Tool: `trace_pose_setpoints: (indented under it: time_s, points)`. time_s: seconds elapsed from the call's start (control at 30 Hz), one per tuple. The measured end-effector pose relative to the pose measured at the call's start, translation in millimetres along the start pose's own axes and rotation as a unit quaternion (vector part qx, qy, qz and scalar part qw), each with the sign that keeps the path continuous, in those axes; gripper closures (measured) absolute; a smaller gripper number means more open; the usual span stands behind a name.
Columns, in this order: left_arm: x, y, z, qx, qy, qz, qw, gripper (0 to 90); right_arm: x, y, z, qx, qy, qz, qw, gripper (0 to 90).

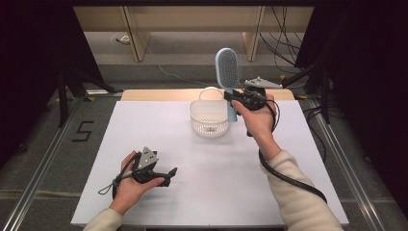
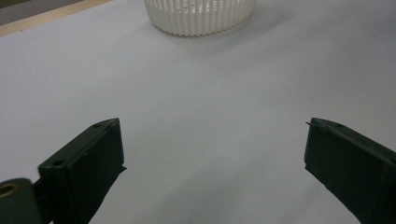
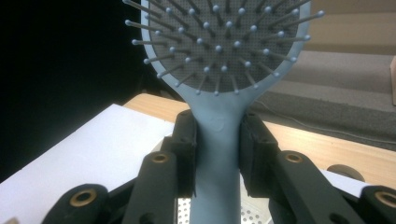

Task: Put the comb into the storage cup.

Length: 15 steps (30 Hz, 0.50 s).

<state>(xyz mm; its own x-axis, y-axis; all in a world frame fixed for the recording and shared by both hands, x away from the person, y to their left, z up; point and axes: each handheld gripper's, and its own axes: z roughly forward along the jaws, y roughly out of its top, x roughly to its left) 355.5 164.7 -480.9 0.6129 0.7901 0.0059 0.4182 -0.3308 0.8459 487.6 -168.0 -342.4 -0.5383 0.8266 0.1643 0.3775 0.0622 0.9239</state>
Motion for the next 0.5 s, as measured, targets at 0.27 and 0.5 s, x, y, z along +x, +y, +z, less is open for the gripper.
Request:
trace_pose_setpoints:
  time_s: [0.27, 0.5]
  points:
    - [0.0, 0.0, -0.1, 0.0, 0.0, 0.0, 1.0, 4.2, 0.4, 0.1, 1.5, 0.001, 0.001, 0.002, 1.0, 70.9]
    - [-0.2, 0.0, 0.0, 0.0, 0.0, -0.001, 1.0, 4.2, 0.0, 0.8, 3.3, 0.0, 0.0, 0.003, 1.0, 70.9]
